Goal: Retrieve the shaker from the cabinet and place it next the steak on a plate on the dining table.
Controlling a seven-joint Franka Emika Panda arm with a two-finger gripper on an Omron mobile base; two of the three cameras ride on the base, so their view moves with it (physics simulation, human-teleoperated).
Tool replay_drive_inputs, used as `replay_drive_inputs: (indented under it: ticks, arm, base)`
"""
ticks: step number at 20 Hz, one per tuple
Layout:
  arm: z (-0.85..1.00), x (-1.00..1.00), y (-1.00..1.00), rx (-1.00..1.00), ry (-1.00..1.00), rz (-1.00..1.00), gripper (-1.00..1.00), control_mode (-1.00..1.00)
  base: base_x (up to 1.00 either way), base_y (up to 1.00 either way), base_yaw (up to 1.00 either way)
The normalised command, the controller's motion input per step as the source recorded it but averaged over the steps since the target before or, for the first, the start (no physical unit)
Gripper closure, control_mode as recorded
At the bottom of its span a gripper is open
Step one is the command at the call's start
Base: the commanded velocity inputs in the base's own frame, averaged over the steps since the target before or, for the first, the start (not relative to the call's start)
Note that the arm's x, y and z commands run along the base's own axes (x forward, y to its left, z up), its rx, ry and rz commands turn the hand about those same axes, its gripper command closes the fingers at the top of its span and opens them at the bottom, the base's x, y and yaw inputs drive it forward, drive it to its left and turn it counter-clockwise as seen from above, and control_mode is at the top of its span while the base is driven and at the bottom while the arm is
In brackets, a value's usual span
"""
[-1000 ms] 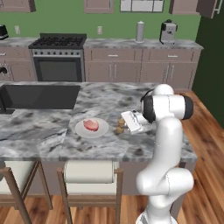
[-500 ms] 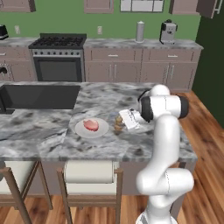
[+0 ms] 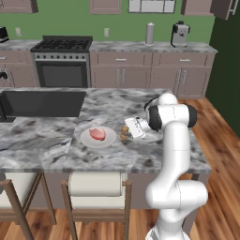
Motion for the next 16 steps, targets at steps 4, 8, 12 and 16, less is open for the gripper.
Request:
replay_drive_inputs:
  ticks: [4,8,12,16]
  arm:
    - [-0.33,0.35,0.09,0.00,0.00,0.00,1.00,-1.00]
    - [-0.46,0.32,0.11,0.00,0.05,0.00,1.00,-1.00]
    - [-0.35,0.01,0.09,0.00,0.05,0.00,-1.00,-1.00]
    - [-0.07,-0.13,-0.08,0.02,0.00,0.00,-1.00,-1.00]
  base:
    - [0.00,0.00,0.00]
    - [0.00,0.00,0.00]
    - [0.00,0.00,0.00]
    - [0.00,0.00,0.00]
